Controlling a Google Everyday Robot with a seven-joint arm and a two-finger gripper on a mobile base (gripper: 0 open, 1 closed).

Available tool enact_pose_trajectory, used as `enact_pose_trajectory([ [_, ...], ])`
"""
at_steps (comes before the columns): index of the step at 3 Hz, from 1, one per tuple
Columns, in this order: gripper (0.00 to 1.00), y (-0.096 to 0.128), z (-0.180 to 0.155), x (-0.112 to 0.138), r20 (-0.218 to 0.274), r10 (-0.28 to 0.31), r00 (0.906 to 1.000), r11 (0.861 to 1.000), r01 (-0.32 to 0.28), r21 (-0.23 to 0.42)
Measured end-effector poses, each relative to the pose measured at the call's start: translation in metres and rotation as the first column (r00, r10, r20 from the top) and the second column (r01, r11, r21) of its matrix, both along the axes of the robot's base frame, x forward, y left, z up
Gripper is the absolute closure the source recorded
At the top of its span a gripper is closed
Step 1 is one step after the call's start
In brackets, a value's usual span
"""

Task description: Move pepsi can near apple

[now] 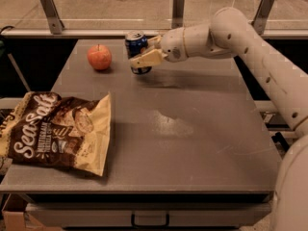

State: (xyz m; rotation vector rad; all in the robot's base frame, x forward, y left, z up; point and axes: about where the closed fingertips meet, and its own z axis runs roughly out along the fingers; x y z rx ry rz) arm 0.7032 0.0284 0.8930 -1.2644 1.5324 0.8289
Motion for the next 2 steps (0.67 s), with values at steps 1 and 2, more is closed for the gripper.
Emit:
enact_pose_trajectory([
  [1, 0.82, 0.022, -0.006, 0.016, 0.017, -0.014, 0.9998, 1.0, 0.014, 0.008],
  [2, 0.59, 0.041, -0.008, 0.029, 0.023, -0.023, 0.9995, 0.999, 0.022, 0.031],
])
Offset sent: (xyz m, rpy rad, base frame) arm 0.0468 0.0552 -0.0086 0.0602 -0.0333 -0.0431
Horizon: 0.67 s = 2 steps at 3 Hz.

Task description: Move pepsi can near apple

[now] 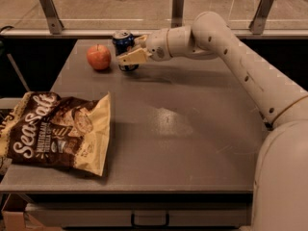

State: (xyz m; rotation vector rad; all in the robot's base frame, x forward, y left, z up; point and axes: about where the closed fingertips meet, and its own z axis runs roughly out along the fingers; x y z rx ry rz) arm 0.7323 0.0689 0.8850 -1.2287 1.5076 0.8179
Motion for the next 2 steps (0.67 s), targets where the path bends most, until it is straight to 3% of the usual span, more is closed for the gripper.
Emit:
enact_pose_trajectory([
  [2, 0.13, 0.0215, -0.0068, 0.0091, -0.006, 0.001, 1.0, 0.999, -0.001, 0.034],
])
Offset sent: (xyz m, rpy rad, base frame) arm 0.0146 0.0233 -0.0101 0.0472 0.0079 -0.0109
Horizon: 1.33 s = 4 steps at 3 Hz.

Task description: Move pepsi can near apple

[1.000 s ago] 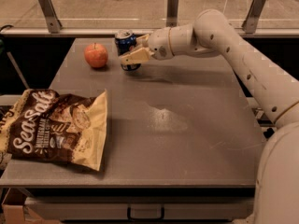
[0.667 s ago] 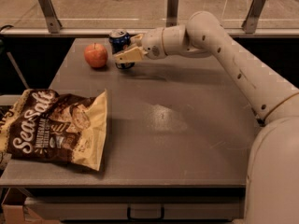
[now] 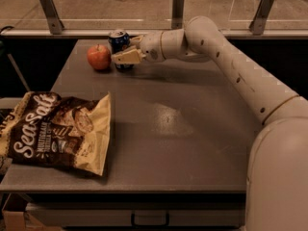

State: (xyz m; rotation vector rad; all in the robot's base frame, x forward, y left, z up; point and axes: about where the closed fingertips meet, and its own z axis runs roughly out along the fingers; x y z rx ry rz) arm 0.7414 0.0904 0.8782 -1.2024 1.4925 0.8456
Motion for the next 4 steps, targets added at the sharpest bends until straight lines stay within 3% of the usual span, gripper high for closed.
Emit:
enact_pose_trajectory([
  [1, 0.0, -0.002, -0.005, 0.001, -0.008, -0.013, 0.9999, 1.0, 0.013, 0.007],
  [2, 0.0, -0.017, -0.003, -0.003, -0.002, -0.043, 0.9991, 0.999, 0.043, 0.008],
  [3, 0.0, -0.063, 0.021, -0.02, 0.035, -0.086, 0.9957, 0.996, 0.086, -0.019],
  [4, 0.0, -0.134, 0.078, -0.049, 0.116, -0.142, 0.983, 0.984, 0.153, -0.092],
])
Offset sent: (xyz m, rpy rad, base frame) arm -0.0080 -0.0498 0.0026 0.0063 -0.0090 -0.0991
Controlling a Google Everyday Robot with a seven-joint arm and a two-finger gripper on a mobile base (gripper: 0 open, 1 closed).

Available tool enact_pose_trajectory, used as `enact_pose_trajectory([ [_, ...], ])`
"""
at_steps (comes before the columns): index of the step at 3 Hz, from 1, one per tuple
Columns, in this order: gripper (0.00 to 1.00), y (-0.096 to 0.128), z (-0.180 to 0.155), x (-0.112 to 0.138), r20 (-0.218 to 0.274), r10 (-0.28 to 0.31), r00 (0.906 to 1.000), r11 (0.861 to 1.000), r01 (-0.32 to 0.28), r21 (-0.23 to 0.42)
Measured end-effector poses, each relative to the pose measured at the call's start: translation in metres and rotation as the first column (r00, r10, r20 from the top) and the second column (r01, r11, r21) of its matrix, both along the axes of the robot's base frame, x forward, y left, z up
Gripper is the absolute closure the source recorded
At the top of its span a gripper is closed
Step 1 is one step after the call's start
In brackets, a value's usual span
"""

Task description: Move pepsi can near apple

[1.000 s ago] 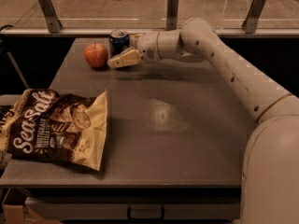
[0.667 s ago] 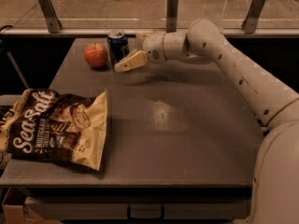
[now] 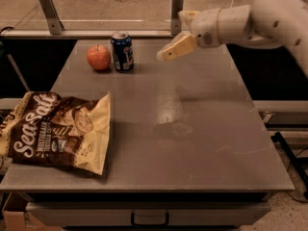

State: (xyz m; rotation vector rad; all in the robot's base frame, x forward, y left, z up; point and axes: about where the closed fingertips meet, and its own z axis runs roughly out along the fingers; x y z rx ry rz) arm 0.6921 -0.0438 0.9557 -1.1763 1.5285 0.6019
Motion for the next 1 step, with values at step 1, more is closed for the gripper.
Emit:
enact_pose_trajectory([
  [1, 0.0, -0.0588, 0.072, -0.0248, 0.076, -0.067, 0.9949, 0.995, 0.072, -0.064],
])
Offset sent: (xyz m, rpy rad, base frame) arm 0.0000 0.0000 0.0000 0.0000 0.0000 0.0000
